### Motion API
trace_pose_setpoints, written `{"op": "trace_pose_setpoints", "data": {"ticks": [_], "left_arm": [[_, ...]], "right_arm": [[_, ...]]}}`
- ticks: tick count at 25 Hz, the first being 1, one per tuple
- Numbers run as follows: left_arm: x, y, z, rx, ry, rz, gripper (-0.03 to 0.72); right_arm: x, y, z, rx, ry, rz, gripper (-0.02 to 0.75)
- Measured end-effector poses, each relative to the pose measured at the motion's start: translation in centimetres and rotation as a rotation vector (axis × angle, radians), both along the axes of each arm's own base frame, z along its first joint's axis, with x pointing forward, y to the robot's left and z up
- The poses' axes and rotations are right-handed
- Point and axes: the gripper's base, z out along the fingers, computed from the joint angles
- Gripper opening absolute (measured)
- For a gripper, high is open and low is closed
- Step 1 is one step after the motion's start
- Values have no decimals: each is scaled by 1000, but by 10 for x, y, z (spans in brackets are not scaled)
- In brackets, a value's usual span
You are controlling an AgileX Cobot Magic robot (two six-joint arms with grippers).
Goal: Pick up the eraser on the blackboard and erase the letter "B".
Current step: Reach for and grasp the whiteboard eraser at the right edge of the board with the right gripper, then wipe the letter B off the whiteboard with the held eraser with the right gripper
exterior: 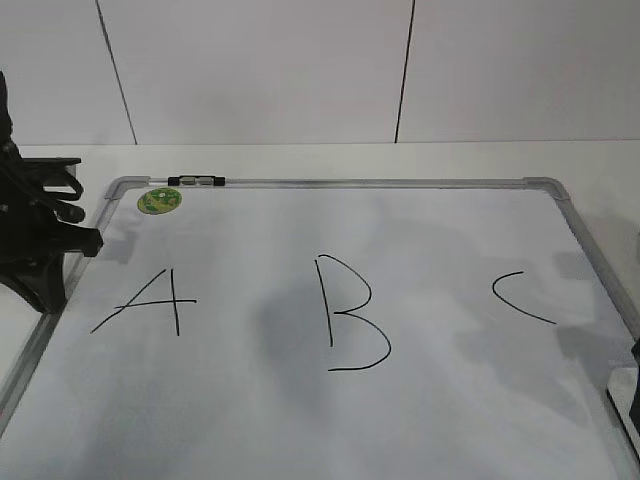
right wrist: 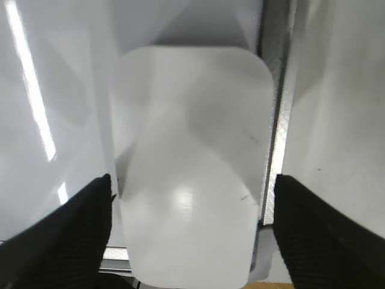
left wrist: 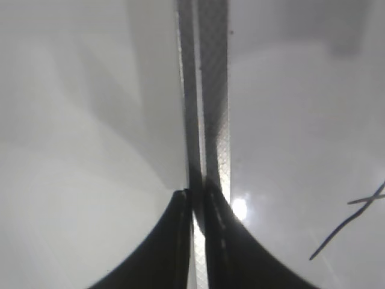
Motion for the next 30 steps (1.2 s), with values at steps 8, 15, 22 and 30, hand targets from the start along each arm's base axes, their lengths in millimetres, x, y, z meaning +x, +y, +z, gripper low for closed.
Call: {"op": "trace_pose_setpoints", "data": {"ticks": [8,15,22,30], "left_arm": [[0,0,0,0,-2,0,22],[1,0,0,-1,-8,0,22],[1,0,0,-1,-12,1,22],[1,0,0,-1,-14,1,22]], "right_arm": [[-1,-3,0,-33,15,-30,658],[-3,-2,0,-29,34,-52,658],[-3,-1,0,-19,34,-58,657],[-5,-1,-6,-16,20,-65,657]]}}
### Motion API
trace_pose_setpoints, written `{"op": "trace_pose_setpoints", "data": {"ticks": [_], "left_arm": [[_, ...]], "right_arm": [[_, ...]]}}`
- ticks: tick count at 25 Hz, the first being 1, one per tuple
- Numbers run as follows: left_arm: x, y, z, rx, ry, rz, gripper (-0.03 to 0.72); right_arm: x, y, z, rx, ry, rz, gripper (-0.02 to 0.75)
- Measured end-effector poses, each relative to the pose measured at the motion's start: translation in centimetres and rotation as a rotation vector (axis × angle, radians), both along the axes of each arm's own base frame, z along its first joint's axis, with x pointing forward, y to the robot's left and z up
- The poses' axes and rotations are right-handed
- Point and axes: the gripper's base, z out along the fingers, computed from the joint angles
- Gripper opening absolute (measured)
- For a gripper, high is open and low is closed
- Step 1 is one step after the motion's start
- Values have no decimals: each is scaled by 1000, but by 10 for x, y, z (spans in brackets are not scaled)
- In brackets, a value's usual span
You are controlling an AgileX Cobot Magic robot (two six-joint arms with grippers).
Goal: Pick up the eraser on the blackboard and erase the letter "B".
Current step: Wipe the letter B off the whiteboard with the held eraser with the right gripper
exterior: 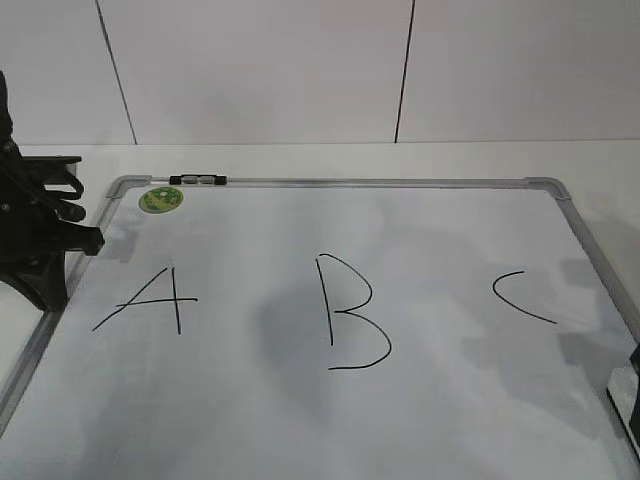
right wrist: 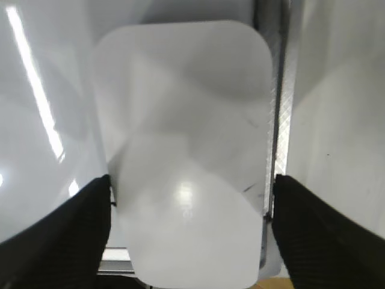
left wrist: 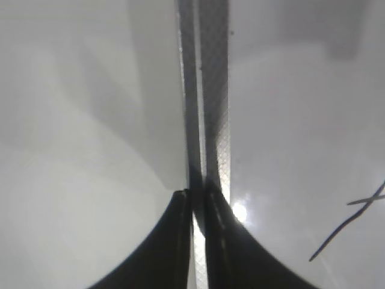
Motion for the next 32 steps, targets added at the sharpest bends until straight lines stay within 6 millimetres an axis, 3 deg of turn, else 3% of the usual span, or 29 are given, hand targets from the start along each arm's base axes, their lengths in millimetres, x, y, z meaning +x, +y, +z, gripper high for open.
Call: {"op": "trace_pose_setpoints", "data": {"ticks": [15,25,32], "left_arm": [[0,0,0,-1,0,1,22],[0,0,0,-2,-4,1,22],[0,0,0,-2,-5,1,22]], "right_arm": [[3,0,-1,-3,-33,-3,657],[7,0,-18,0,46,-4,663],[7,0,-19,1,49,-5,656]]}}
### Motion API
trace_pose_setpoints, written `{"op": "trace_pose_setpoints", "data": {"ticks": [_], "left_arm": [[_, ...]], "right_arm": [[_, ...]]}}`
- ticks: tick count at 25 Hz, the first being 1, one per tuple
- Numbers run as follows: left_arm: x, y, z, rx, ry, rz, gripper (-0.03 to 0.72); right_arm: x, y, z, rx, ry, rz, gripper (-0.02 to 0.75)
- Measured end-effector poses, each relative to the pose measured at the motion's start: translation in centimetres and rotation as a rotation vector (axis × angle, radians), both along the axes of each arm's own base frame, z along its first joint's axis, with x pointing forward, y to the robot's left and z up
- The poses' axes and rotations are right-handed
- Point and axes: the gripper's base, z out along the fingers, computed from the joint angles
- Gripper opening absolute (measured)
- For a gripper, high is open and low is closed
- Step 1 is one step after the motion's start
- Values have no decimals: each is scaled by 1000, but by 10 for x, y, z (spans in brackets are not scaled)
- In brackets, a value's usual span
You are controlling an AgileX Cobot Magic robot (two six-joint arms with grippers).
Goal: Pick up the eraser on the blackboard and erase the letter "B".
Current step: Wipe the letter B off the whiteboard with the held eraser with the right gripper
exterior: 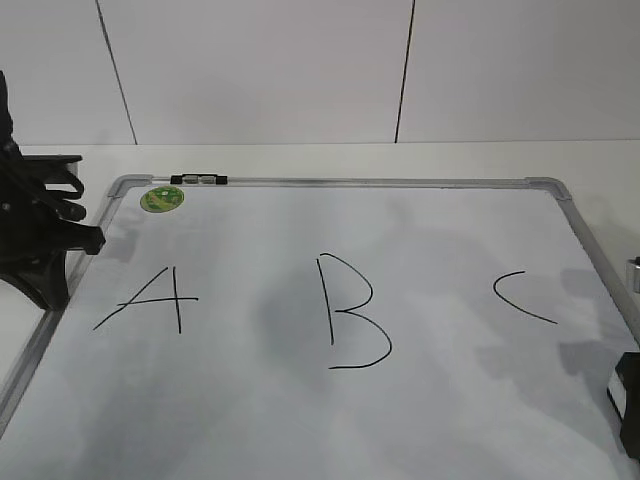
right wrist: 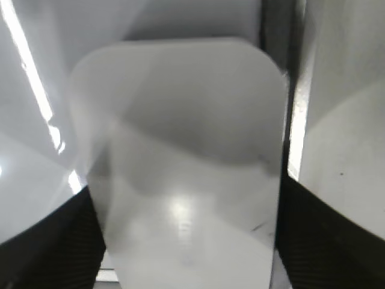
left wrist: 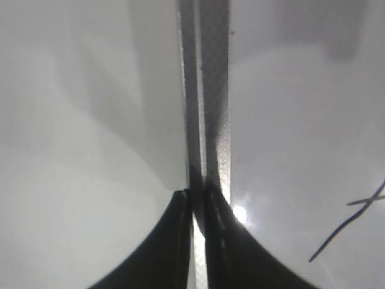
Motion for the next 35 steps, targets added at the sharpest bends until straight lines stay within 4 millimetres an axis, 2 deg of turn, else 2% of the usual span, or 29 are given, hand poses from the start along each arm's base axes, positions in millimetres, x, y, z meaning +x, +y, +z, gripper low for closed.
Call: {"op": "trace_pose_setpoints", "data": {"ticks": [6,15,17,19,27,31,35], "left_arm": [[0,0,0,0,-2,0,22],[0,0,0,0,-5,0,22],[1,0,0,-1,-6,0,22],[1,0,0,-1,-6,0,22],[1,0,0,-1,-6,0,22],[1,0,0,-1,-6,0,22],[0,0,0,0,-4,0,22]], "right_arm": [[0,1,0,3,1,5,565],[2,1,1,3,-2,8,549],[6,0,5,2,-10,10,549],[16,0,18,1,-25,16,549],[27,2,48,4,-53,33,549],[39,21,67,1,-117,106,549],[51,61,76,12,-158,225,548]]}}
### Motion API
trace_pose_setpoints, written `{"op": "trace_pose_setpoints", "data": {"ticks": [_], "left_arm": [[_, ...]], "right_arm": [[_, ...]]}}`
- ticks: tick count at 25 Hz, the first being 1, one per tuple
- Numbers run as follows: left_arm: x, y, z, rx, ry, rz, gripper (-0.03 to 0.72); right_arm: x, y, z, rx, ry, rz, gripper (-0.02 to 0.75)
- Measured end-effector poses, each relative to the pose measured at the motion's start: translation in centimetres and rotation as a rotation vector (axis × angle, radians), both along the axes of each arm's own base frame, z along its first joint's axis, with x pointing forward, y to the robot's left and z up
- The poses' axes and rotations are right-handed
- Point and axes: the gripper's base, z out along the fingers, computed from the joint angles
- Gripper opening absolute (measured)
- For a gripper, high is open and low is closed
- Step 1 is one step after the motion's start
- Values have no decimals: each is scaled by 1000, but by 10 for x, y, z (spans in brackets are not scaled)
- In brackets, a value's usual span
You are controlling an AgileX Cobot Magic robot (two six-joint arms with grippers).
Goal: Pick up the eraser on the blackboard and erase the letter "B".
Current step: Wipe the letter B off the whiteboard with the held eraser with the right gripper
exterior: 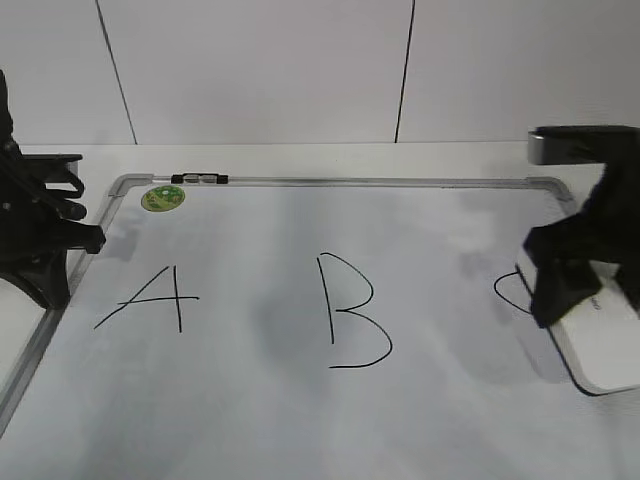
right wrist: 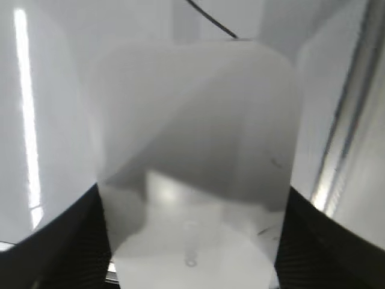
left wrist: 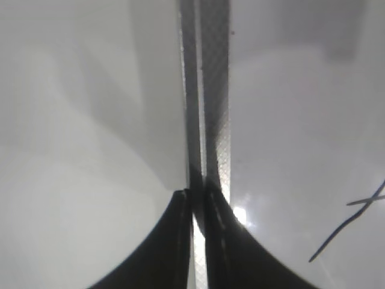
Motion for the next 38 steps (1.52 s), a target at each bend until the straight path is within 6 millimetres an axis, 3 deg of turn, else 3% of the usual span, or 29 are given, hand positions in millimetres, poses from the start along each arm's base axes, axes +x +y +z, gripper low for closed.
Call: {"op": "trace_pose_setpoints", "data": {"ticks": [7,13,24,28,38], "left_arm": [[0,0,0,0,2,0,22],[0,0,0,0,3,0,24],[0,0,0,0,3,0,25],[0,0,0,0,3,0,25],[0,0,0,0,2,0,25]], "right_arm": [[25,66,-6,4,-9,150,548],[52,114,-28,0,4,237,548],[87,175,-65,-14,10,332,548],[90,187,-73,-66,20,376,547],[90,188,-73,-76,23,384,547]]}}
